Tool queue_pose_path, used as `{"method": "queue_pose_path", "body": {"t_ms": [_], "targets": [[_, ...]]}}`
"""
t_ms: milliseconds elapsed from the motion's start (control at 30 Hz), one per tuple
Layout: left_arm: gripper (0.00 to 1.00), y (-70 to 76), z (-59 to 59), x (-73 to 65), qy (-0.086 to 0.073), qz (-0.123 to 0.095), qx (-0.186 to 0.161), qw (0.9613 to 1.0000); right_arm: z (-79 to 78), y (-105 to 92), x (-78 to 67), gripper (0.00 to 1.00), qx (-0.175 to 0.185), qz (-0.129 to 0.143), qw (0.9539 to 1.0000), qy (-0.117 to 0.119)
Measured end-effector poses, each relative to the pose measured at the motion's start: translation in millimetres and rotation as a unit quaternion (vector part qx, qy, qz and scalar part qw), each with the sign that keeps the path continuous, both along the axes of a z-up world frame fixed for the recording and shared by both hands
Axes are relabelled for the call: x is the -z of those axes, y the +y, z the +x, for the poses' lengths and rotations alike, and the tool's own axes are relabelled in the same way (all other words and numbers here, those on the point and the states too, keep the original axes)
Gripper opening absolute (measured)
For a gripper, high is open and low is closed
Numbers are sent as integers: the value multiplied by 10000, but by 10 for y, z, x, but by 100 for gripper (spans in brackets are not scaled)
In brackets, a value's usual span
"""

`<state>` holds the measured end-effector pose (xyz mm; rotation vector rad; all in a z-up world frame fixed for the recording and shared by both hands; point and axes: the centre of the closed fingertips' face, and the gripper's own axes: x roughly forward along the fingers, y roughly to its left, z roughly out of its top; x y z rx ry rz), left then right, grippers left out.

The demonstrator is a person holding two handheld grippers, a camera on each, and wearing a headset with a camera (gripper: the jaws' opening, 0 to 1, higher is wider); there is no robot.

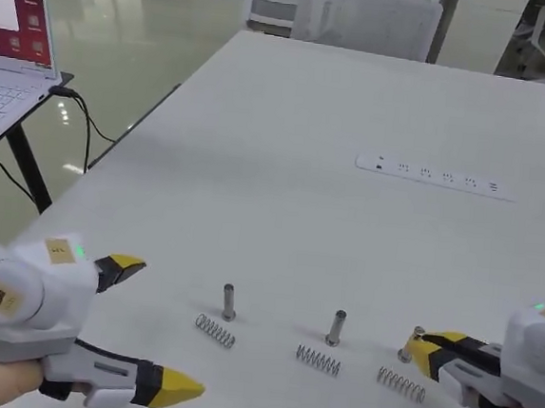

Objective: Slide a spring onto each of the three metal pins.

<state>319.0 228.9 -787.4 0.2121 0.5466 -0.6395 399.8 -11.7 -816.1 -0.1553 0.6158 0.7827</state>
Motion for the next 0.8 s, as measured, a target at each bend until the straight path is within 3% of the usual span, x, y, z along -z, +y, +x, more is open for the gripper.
{"method": "queue_pose_path", "body": {"t_ms": [800], "targets": [[97,-32,-32,-16,41,35,67,10000,-6,-76,-160,19,-129,68,9999,-60]]}}
